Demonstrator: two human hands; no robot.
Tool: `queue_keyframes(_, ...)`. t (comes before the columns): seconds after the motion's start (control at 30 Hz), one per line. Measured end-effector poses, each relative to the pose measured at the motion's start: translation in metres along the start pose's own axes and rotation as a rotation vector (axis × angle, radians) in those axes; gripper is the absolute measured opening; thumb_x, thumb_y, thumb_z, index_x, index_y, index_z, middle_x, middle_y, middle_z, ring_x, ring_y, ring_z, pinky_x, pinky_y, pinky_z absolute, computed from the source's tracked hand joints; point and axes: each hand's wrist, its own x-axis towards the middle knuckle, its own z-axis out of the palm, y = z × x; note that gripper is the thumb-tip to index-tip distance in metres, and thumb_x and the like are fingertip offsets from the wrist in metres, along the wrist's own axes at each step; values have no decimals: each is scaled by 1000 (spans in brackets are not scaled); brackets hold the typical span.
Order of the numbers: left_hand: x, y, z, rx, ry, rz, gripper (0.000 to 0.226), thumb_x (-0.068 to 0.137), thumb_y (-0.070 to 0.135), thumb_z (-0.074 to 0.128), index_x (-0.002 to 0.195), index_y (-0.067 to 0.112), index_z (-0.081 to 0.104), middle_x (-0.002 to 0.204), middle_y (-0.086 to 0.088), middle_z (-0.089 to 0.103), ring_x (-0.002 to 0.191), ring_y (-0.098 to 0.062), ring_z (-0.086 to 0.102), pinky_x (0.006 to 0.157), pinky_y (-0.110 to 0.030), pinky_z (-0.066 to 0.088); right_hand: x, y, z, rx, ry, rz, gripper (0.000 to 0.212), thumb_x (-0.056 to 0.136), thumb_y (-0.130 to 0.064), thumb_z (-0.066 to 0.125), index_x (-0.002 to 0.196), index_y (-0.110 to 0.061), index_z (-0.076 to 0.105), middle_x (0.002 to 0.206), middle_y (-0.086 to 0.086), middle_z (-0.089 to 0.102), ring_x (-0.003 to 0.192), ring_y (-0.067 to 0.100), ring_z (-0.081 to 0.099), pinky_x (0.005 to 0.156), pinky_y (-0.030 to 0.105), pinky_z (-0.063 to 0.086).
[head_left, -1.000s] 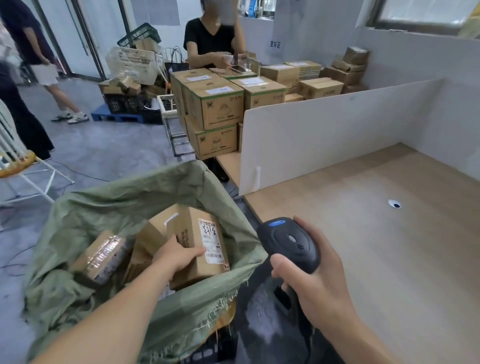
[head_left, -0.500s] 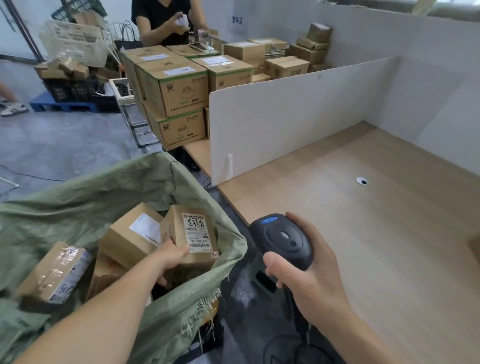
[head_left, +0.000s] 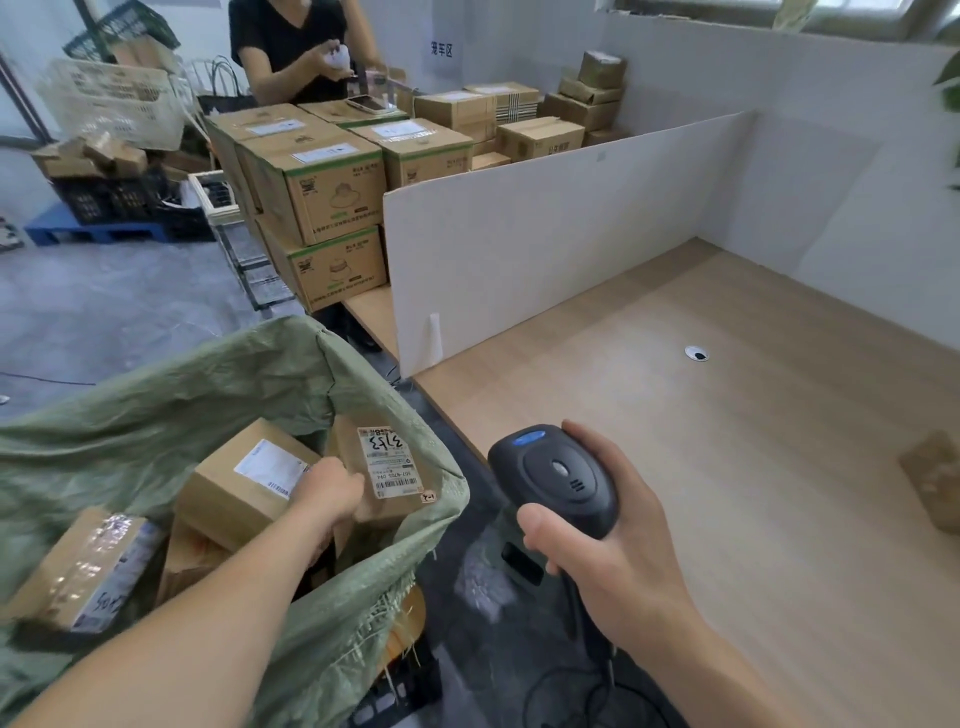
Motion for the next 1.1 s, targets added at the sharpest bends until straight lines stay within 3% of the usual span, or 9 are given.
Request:
queue_keyframes(0.17, -30, 35, -21, 26, 146, 155, 50, 103, 33, 47, 149, 13, 45, 150, -7, 50, 132, -30, 50, 99, -39, 46, -13, -9, -15, 46, 8, -17, 74, 56, -41, 84, 125, -46, 57, 112, -12, 74, 88, 21, 76, 66, 23, 55)
queue_keyframes(0.3, -67, 78, -26, 51, 260, 329, 52, 102, 36, 45, 151, 18, 44, 156, -2, 42, 137, -26, 47, 103, -43, 46, -31, -15, -42, 64, 30, -43, 73, 63, -22, 86, 129, -36, 59, 110, -14, 74, 82, 13, 75, 62, 20, 55)
queue_keyframes(0.4, -103, 119, -15, 79, 296, 459, 51, 102, 37, 46, 149, 17, 46, 155, -3, 44, 137, -24, 45, 104, -42, 46, -51, -18, -75, 71, 67, -58, 73, 62, -25, 86, 129, -38, 59, 111, -14, 73, 86, 15, 75, 63, 21, 56)
queue_keyframes(0.5, -147, 164, 6, 144, 282, 584, 54, 102, 38, 48, 151, 16, 44, 158, -4, 40, 144, -24, 38, 113, -41, 37, -76, -23, -117, 58, 111, -91, 68, 63, -26, 84, 124, -42, 59, 108, -14, 73, 83, 17, 75, 63, 20, 55)
queue_keyframes(0.6, -194, 206, 36, 203, 270, 691, 57, 102, 44, 48, 153, 17, 40, 163, -1, 32, 149, -20, 29, 117, -37, 30, -106, -28, -162, 60, 176, -111, 70, 56, -38, 82, 122, -45, 59, 106, -12, 74, 82, 16, 75, 66, 21, 53)
queue_keyframes(1.0, -357, 353, 175, 227, 199, 1048, 59, 99, 50, 52, 150, 20, 44, 159, 4, 38, 145, -16, 36, 110, -34, 37, -231, -24, -338, 20, 529, -121, 78, 52, -46, 82, 125, -44, 57, 108, -7, 74, 87, 18, 75, 68, 25, 55)
queue_keyframes(1.1, -387, 383, 209, 239, 145, 1137, 59, 99, 49, 54, 149, 19, 46, 157, 2, 41, 145, -16, 35, 112, -34, 35, -253, -18, -370, -13, 630, -100, 76, 53, -48, 85, 124, -49, 56, 111, -9, 74, 91, 21, 75, 73, 34, 58)
